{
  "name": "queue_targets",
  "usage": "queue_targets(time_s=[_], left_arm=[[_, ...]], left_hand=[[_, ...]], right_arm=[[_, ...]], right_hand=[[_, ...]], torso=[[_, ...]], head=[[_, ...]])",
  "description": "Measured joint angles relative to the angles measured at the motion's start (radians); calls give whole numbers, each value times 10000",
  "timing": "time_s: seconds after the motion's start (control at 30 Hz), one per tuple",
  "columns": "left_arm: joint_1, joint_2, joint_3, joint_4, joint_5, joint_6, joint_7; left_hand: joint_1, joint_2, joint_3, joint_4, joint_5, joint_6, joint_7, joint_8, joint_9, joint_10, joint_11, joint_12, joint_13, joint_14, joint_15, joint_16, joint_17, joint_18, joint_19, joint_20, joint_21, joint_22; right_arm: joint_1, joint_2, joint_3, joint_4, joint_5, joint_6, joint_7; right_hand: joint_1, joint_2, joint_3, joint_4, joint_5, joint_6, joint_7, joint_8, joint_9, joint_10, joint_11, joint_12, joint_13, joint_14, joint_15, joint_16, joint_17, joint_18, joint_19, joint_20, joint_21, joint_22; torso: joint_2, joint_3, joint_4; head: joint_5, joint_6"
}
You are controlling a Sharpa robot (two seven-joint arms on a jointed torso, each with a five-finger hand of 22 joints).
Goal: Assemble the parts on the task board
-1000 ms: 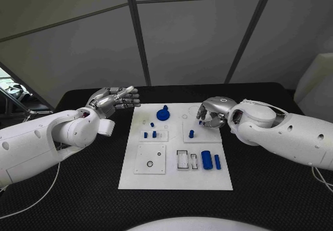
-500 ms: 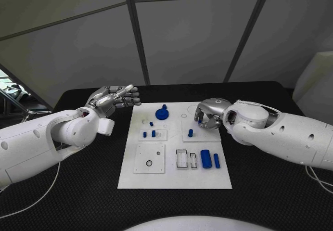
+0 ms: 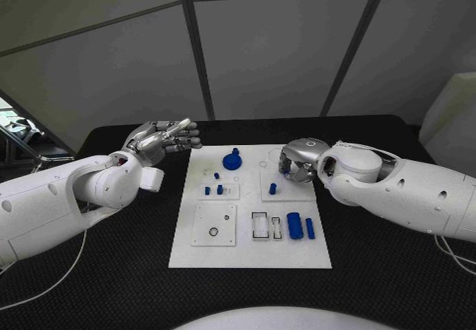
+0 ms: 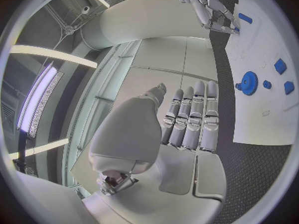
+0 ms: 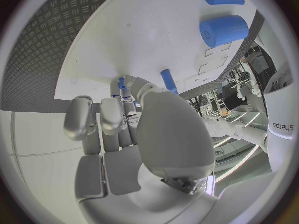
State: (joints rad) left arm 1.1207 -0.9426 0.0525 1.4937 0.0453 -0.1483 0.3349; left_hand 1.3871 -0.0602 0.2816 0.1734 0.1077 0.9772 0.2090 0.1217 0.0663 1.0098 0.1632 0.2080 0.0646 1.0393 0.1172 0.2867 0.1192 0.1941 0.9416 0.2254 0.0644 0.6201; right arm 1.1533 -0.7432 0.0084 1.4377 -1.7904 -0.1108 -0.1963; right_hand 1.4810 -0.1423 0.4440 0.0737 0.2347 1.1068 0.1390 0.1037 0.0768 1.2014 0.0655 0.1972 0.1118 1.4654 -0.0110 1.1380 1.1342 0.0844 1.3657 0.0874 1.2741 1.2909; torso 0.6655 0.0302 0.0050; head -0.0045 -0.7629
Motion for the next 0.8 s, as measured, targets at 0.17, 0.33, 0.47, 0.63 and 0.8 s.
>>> queue_targets(time_s=[0.17,0.33,0.47,0.63,0.8], left_arm=[[0,5,0,-11,4,0,11],[0,12,0,-27,7,3,19],[-2,18,0,-39,9,10,21],[-4,25,0,-78,10,22,21],[-10,49,0,-115,12,34,21]], left_hand=[[0,0,0,0,0,0,0,0,0,0,0,0,0,0,0,0,0,0,0,0,0,1],[0,0,-28,-28,0,0,0,0,0,0,0,0,1,29,-30,-40,13,0,73,-1,0,-38],[0,0,-28,-28,0,0,0,0,0,0,0,0,0,29,-30,-40,13,0,73,-1,0,-38],[0,0,-24,-32,0,1,0,69,0,0,0,0,1,29,-30,-51,13,-1,73,-1,0,-89],[0,0,-1,-54,0,0,0,69,1,0,0,0,1,29,-30,-81,12,0,145,-1,0,-107]], right_arm=[[-27,-3,-3,72,-187,-33,-106],[-61,-88,-19,199,-350,-125,-197],[-68,-213,-22,383,-444,-272,-252],[-67,-424,-14,713,-523,-528,-324],[-66,-671,-11,1178,-555,-789,-373]], right_hand=[[87,87,324,-325,-54,154,10,37,-1,85,59,-29,2,34,-34,168,90,2,128,-51,316,173],[-9,184,401,-315,-204,155,11,37,-1,84,59,-31,10,34,-34,220,101,2,248,-3,509,172],[-20,195,439,-348,-206,155,11,37,-11,84,58,-38,24,34,-34,220,101,-16,322,0,658,172],[-20,194,483,-392,-222,155,12,37,-23,84,58,-59,26,34,-34,287,100,-154,410,19,816,171],[-54,213,549,-458,-230,154,11,-7,-26,84,59,-100,26,34,-34,354,125,-152,481,18,926,171]], torso=[[-2,2,1],[-8,4,1],[-11,4,0],[-17,1,-4],[-23,-3,-6]], head=[[-15,-10],[-21,-12],[-21,-6],[-35,47],[-39,69]])
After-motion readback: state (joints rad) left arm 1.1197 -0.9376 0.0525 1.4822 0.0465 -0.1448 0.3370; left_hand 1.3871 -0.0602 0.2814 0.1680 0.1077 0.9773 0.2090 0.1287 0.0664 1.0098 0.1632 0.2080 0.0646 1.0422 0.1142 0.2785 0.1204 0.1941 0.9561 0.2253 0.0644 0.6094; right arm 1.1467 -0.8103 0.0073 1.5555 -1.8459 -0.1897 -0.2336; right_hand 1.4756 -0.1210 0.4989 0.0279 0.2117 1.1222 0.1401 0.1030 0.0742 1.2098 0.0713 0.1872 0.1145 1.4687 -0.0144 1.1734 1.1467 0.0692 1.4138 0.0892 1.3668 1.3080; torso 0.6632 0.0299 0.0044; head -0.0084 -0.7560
